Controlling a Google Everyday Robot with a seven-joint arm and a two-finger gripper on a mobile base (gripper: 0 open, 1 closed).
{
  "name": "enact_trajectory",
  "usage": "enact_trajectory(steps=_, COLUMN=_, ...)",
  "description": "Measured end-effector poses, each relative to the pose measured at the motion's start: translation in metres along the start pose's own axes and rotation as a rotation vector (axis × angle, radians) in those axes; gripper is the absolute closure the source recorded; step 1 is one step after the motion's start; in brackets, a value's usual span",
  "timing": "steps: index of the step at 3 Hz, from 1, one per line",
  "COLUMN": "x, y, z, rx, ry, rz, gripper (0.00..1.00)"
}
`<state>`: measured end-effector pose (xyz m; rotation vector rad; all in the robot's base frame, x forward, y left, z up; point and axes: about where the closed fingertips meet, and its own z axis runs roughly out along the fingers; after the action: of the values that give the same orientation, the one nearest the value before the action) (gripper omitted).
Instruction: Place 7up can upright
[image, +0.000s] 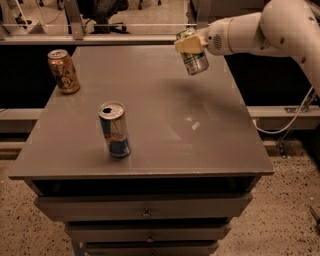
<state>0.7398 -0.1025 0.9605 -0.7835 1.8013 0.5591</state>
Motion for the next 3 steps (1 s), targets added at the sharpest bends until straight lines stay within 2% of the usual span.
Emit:
enact_trajectory(steps=1, x=0.0100, y=-0.0092, z=-0.0330, rx=-0.063, ry=-0.119, rz=-0.027, gripper=1.00)
enact_trajectory(steps=2, x=0.0093, y=-0.0064, z=-0.0329, rx=-0.067, ry=-0.129, rz=-0.102, gripper=1.00)
enact_trajectory(steps=3, x=0.0094, y=-0.0065, z=-0.0326, rx=-0.067, ry=-0.129, rz=-0.102, gripper=1.00)
